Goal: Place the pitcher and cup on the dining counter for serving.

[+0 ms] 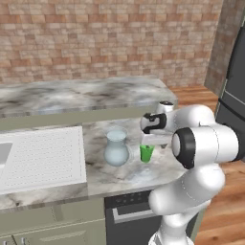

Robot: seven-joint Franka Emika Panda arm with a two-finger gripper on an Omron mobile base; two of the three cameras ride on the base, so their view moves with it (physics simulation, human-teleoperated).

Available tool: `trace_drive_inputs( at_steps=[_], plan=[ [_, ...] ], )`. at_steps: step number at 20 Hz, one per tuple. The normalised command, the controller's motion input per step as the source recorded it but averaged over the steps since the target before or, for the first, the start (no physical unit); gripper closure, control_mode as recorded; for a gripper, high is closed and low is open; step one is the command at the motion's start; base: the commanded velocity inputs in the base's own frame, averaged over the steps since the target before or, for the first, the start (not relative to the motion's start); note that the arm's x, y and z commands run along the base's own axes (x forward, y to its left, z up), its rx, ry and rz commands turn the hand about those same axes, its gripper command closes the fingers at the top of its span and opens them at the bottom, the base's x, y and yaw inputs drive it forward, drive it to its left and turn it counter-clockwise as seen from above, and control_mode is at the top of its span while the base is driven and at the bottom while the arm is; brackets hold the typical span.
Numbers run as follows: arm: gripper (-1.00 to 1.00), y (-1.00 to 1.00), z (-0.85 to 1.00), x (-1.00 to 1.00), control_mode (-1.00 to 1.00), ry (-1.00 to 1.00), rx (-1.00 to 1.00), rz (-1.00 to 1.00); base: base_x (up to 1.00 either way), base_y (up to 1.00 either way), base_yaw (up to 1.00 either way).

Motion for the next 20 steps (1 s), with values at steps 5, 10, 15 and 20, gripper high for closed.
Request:
trace_drive_inputs(
  at_steps=[5,10,15,20],
  plan=[
    [1.00,0.08,-0.35,0.23,-1.00,0.00,0.00,0.00,0.00,0.00,0.00],
    [1.00,0.03,-0.23,0.08,-1.00,-0.01,0.00,0.00,0.00,0.00,0.00],
    [1.00,0.00,0.00,0.00,-1.00,0.00,0.00,0.00,0.00,0.00,0.00],
    [1.00,0.00,0.00,-0.08,-1.00,0.00,0.00,0.00,0.00,0.00,0.00]
  ],
)
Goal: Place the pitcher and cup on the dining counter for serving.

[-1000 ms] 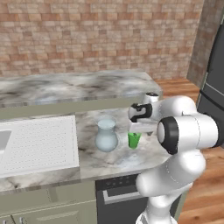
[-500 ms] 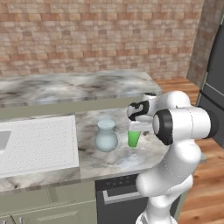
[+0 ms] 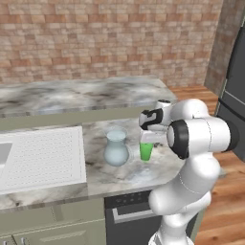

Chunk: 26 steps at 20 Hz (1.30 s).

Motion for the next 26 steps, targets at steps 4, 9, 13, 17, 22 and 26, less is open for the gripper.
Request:
trace_drive_inputs(
  at_steps=[4,9,13,17,22,26],
  plan=[
    [1.00,0.00,0.00,-0.15,-1.00,-0.02,0.00,0.00,0.00,0.00,0.00],
    [1.00,0.01,0.02,-0.07,-1.00,0.00,0.00,0.00,0.00,0.00,0.00],
    [1.00,0.01,0.14,-0.20,-1.00,-0.02,0.00,0.00,0.00,0.00,0.00],
    [1.00,0.08,0.31,-0.25,-1.00,-0.04,0.00,0.00,0.00,0.00,0.00],
    [1.00,0.08,0.63,-0.37,-1.00,-0.13,0.00,0.00,0.00,0.00,0.00],
    [1.00,0.01,0.74,-0.52,-1.00,-0.15,-0.01,0.00,0.00,0.00,0.00]
  ],
)
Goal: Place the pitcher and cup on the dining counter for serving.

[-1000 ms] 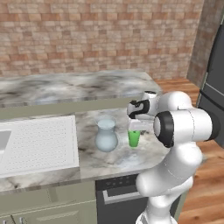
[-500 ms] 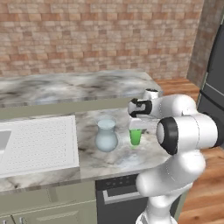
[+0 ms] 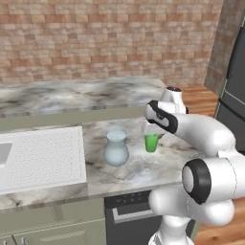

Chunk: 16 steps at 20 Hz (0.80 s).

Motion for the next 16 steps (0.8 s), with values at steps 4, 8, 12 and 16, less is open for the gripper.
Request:
trace_drive_inputs(
  at_steps=[4,8,12,16],
  plan=[
    [1.00,0.07,0.68,-0.59,-1.00,-0.14,-0.03,0.00,0.00,0.00,0.00],
    [1.00,0.00,0.66,-0.83,-1.00,-0.18,0.00,0.00,0.00,0.00,0.00],
    [1.00,0.01,0.45,-0.82,-1.00,-0.07,-0.01,0.00,0.00,0.00,0.00],
    [1.00,0.01,0.04,-0.86,-1.00,-0.15,-0.05,0.00,0.00,0.00,0.00]
  ],
)
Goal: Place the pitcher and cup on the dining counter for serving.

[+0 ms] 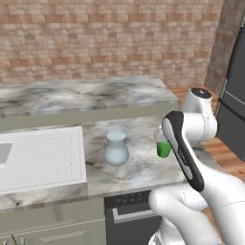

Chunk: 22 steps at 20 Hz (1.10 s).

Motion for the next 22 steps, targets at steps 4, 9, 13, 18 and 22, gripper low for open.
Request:
trace_drive_inputs(
  at_steps=[4,9,13,18,22],
  plan=[
    [1.00,0.00,0.00,-0.73,1.00,-0.08,-0.04,0.00,-0.25,-0.05,0.00],
    [1.00,0.00,0.00,0.00,1.00,0.00,0.00,0.00,-0.87,-0.73,-0.01],
    [1.00,0.00,0.00,0.00,1.00,0.00,0.00,0.00,-0.54,-1.00,0.00],
    [1.00,0.00,0.00,0.00,1.00,0.00,0.00,0.00,-0.13,-1.00,0.00],
    [1.00,0.00,0.00,0.00,1.00,0.00,0.00,0.00,0.11,-1.00,0.00]
  ],
)
